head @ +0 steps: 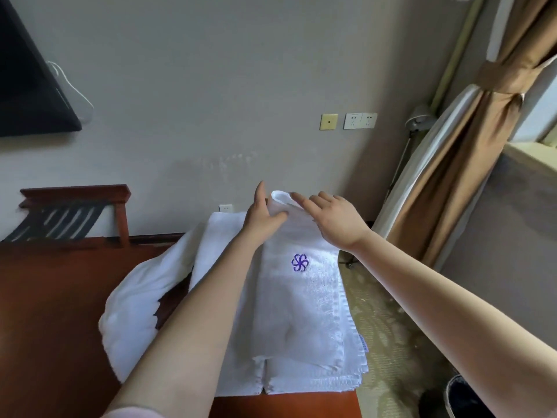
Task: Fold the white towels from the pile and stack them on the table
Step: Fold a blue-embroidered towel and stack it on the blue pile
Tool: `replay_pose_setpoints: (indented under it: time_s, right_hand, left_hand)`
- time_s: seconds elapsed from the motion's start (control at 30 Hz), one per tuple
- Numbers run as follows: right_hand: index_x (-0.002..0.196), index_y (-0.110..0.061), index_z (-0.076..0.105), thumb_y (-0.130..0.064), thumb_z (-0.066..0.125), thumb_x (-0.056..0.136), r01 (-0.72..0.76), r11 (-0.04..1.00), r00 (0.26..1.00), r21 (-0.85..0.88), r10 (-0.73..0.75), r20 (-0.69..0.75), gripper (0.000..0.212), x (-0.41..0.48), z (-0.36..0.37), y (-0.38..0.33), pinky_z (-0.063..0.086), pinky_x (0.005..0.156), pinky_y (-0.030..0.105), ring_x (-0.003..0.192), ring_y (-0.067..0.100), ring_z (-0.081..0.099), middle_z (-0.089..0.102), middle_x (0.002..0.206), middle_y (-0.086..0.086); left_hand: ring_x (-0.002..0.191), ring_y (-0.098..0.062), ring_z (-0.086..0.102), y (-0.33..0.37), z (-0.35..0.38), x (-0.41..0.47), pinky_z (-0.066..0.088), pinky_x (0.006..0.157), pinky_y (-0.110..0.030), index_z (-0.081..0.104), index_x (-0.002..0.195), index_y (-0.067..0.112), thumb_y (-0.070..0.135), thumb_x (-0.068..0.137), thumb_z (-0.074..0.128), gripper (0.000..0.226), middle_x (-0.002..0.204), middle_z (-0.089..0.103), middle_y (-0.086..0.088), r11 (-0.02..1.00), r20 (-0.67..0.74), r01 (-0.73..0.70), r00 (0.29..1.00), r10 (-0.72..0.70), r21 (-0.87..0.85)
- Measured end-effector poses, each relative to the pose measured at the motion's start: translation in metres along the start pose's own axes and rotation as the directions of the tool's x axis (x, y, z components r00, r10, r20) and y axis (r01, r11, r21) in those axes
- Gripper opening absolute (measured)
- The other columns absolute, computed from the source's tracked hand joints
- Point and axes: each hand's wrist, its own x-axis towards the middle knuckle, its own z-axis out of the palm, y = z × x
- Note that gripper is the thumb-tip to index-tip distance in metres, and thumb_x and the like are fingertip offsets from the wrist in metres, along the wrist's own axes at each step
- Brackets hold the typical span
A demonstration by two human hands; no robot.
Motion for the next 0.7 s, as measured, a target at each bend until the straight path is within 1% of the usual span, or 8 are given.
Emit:
replay_pose_setpoints:
  time_s: [0.07, 0.13, 0.27, 0.37, 0.43, 0.5, 0.6, 0.7]
  right_hand:
    - [0.141, -0.008, 0.045, 0.002, 0.066, 0.073, -0.117, 0.991, 0.993, 0.059, 0.116, 0.008, 0.072, 0.007, 0.009, 0.01, 0.05, 0.066, 0.038, 0.089, 0.032, 0.059, 0.064, 0.099, 0.01]
    - [0.134, -0.013, 0.052, -0.013, 0.068, 0.079, -0.289, 0.951, 0.956, 0.108, 0.282, 0.083, 0.058, 0.016, 0.018, 0.025, 0.049, 0.072, 0.038, 0.1, 0.031, 0.056, 0.062, 0.106, 0.007]
    - [0.088, -0.013, 0.066, -0.032, 0.075, 0.075, -0.588, 0.763, 0.808, 0.269, 0.564, 0.169, 0.024, 0.03, 0.039, 0.054, 0.036, 0.062, 0.027, 0.086, 0.019, 0.051, 0.055, 0.082, -0.002]
    - [0.064, -0.02, 0.051, -0.024, 0.083, 0.07, -0.722, 0.339, 0.611, 0.604, 0.721, 0.326, 0.032, 0.032, 0.056, 0.067, 0.033, 0.051, 0.017, 0.06, 0.01, 0.046, 0.048, 0.062, -0.008]
    - [0.07, -0.014, 0.053, -0.015, 0.084, 0.069, -0.636, -0.06, 0.521, 0.769, 0.703, 0.485, 0.031, 0.031, 0.069, 0.067, 0.041, 0.054, 0.022, 0.061, 0.016, 0.053, 0.056, 0.067, 0.002]
    - [0.087, -0.007, 0.06, -0.016, 0.083, 0.069, -0.559, -0.297, 0.471, 0.774, 0.654, 0.591, 0.03, 0.027, 0.086, 0.066, 0.049, 0.061, 0.028, 0.073, 0.023, 0.063, 0.067, 0.083, 0.009]
    - [0.109, -0.006, 0.067, -0.022, 0.077, 0.079, -0.612, -0.413, 0.412, 0.675, 0.562, 0.717, 0.035, 0.019, 0.112, 0.063, 0.056, 0.07, 0.031, 0.087, 0.026, 0.07, 0.072, 0.103, 0.012]
    - [0.102, -0.004, 0.066, -0.023, 0.071, 0.085, -0.653, -0.387, 0.359, 0.651, 0.599, 0.716, 0.026, 0.013, 0.139, 0.064, 0.056, 0.059, 0.029, 0.078, 0.023, 0.07, 0.072, 0.098, 0.013]
  left_hand:
    - [0.099, -0.017, 0.054, 0.001, 0.0, 0.018, 0.043, 0.078, -0.022, 0.052, 0.123, 0.02, 0.016, 0.081, 0.07, 0.046, 0.103, 0.056, 0.005, 0.997, -0.019, -0.036, 0.999, 0.035, -0.069]
    - [0.077, -0.016, 0.05, 0.003, -0.002, 0.032, 0.04, 0.062, -0.022, 0.059, 0.087, 0.018, 0.013, 0.079, 0.071, 0.015, 0.078, 0.055, 0.006, 0.996, -0.025, -0.074, 0.997, 0.073, -0.054]
    - [0.081, -0.017, 0.052, 0.001, -0.002, 0.061, 0.043, 0.072, -0.028, 0.062, 0.096, 0.006, 0.013, 0.083, 0.067, 0.016, 0.091, 0.062, -0.005, 0.995, 0.009, -0.042, 0.999, 0.043, -0.089]
    - [0.094, -0.025, 0.06, -0.007, 0.002, 0.079, 0.049, 0.086, -0.037, 0.061, 0.104, 0.005, 0.014, 0.086, 0.064, 0.021, 0.107, 0.065, -0.013, 0.99, 0.032, 0.041, 0.999, -0.037, -0.136]
    - [0.101, -0.029, 0.061, -0.016, 0.008, 0.091, 0.049, 0.089, -0.04, 0.06, 0.106, 0.006, 0.014, 0.086, 0.062, 0.021, 0.111, 0.065, -0.014, 0.981, 0.056, 0.088, 0.995, -0.079, -0.173]
    - [0.1, -0.029, 0.061, -0.027, 0.013, 0.104, 0.049, 0.09, -0.041, 0.06, 0.105, 0.007, 0.013, 0.086, 0.061, 0.021, 0.112, 0.064, -0.016, 0.969, 0.064, 0.122, 0.992, -0.111, -0.213]
    - [0.095, -0.027, 0.061, -0.045, 0.02, 0.121, 0.048, 0.093, -0.046, 0.059, 0.106, 0.005, 0.013, 0.084, 0.062, 0.024, 0.114, 0.064, -0.018, 0.948, 0.079, 0.179, 0.983, -0.164, -0.262]
    - [0.087, -0.021, 0.058, -0.064, 0.031, 0.14, 0.05, 0.084, -0.041, 0.059, 0.1, 0.007, 0.014, 0.084, 0.063, 0.018, 0.104, 0.066, -0.013, 0.944, 0.071, 0.221, 0.975, -0.21, -0.243]
